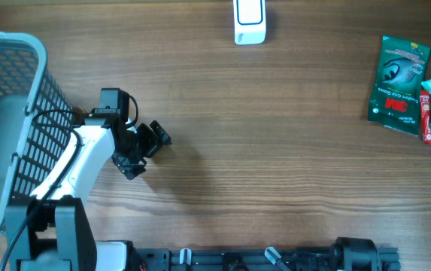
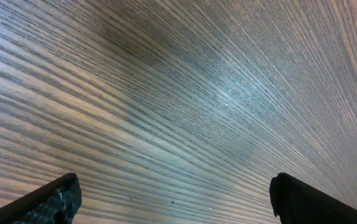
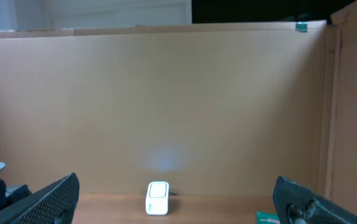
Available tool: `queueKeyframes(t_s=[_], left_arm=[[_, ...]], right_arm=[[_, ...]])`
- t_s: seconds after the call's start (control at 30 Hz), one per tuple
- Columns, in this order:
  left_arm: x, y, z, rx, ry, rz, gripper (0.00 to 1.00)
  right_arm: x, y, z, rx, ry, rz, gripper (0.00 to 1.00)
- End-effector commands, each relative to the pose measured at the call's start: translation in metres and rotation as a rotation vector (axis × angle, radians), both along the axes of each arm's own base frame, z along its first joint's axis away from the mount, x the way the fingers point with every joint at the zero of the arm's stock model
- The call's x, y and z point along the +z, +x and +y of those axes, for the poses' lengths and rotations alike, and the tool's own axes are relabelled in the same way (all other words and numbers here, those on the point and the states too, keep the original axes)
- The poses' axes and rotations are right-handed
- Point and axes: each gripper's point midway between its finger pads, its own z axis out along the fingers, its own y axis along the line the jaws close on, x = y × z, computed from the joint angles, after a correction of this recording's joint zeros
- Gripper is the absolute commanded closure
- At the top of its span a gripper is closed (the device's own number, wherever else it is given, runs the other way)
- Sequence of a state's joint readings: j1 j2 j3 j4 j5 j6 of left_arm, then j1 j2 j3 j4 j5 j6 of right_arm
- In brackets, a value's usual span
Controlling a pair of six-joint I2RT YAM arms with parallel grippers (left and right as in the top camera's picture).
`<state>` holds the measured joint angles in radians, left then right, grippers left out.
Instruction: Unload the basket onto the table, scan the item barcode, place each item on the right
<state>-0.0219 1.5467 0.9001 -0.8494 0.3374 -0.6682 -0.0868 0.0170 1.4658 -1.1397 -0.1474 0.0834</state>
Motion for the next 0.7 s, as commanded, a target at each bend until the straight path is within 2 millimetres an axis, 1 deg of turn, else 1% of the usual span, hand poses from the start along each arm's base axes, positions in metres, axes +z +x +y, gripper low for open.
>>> queueKeyframes(t_s=[0.0,0.03,0.1,0.2,0.27,0.33,0.43,0.53,0.67], left_arm=[[-0.001,0.001,0.002,0.006,0.006,0.003,0.00],[-0.001,0.001,0.002,0.006,0.006,0.003,0.00],[-0.001,0.001,0.002,0.006,0.006,0.003,0.00],[-0.001,0.001,0.002,0.006,0.006,0.003,0.00],[-0.001,0.001,0.002,0.006,0.006,0.003,0.00],[-0.001,0.001,0.002,0.006,0.006,0.003,0.00],[-0.001,0.001,0.002,0.006,0.006,0.003,0.00],[-0.001,0.001,0.002,0.006,0.006,0.003,0.00],[-0.001,0.001,0.002,0.006,0.006,0.003,0.00]], right_arm=[[-0.006,0.030,-0.005,-0.001,0.041,0.022,0.00],[-0.006,0.039,-0.006,0.001,0.050,0.024,0.00],[-0.010,0.064,-0.007,0.008,0.055,0.032,0.00],[-0.028,0.107,-0.007,0.029,0.055,0.069,0.00],[-0.042,0.136,-0.010,0.039,0.099,0.086,0.00],[-0.053,0.161,-0.012,0.056,0.155,0.081,0.00],[-0.070,0.194,-0.015,0.080,0.227,0.056,0.00],[-0.100,0.224,-0.017,0.098,0.293,0.063,0.00],[-0.142,0.249,-0.023,0.091,0.386,0.109,0.00]])
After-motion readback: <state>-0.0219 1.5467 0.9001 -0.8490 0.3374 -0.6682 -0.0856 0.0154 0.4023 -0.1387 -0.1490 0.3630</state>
